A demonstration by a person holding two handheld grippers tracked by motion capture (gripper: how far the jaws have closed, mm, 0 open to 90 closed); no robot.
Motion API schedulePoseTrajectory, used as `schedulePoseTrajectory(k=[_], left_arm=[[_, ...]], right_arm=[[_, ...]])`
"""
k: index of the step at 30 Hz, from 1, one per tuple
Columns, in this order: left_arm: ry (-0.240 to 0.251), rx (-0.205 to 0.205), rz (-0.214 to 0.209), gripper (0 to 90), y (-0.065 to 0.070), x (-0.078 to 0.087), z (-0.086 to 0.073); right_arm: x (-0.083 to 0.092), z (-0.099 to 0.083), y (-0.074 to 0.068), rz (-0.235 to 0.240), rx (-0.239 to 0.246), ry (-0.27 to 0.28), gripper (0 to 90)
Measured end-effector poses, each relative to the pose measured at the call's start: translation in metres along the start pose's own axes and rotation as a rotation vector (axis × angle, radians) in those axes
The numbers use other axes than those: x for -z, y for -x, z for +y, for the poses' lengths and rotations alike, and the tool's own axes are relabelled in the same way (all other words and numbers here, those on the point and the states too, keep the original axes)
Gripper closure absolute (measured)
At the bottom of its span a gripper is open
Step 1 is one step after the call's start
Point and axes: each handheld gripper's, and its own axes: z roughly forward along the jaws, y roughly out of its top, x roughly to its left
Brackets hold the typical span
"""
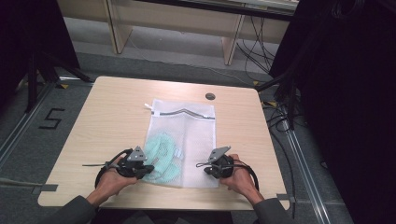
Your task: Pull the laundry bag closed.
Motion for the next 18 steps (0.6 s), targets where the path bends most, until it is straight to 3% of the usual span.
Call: schedulePoseTrajectory(k=[2,5,6,8,10,12,16,17,18], left_arm=[[-0.001,0.011,0.001,89.4,-0.0010,-0.0002,-0.0001],[-0.007,0.003,0.012,89.4,-0.0025,-0.0001,0.0004],[0.000,0.025,0.001,89.4,-0.0027,-0.0010,0.0001],[0.000,0.030,0.003,89.4,-0.0040,-0.0011,0.0001],[-0.005,0.005,0.016,89.4,-0.0071,-0.0008,0.0007],[-0.005,0.027,0.016,89.4,-0.0069,-0.0014,0.0003],[-0.012,0.001,0.009,89.4,-0.0100,-0.0011,0.0013],[-0.009,0.026,0.009,89.4,-0.0094,-0.0019,0.0008],[-0.009,0.025,0.011,89.4,-0.0098,-0.0020,0.0010]], right_arm=[[0.0000,0.0006,-0.0043,0.006,-0.018,-0.007,90.0],[-0.0010,0.0009,-0.0051,0.011,-0.014,0.002,90.0],[-0.0011,0.0017,-0.0035,0.021,0.018,0.001,90.0],[-0.0008,0.0020,-0.0052,0.019,0.005,-0.002,90.0],[-0.0011,0.0028,-0.0050,0.022,0.025,-0.001,90.0],[-0.0012,0.0029,-0.0072,0.026,0.007,-0.003,90.0],[-0.0011,0.0037,-0.0089,0.023,0.010,-0.004,90.0],[-0.0011,0.0037,-0.0089,0.023,0.010,-0.004,90.0],[-0.0015,0.0043,-0.0097,0.025,0.014,-0.003,90.0]])
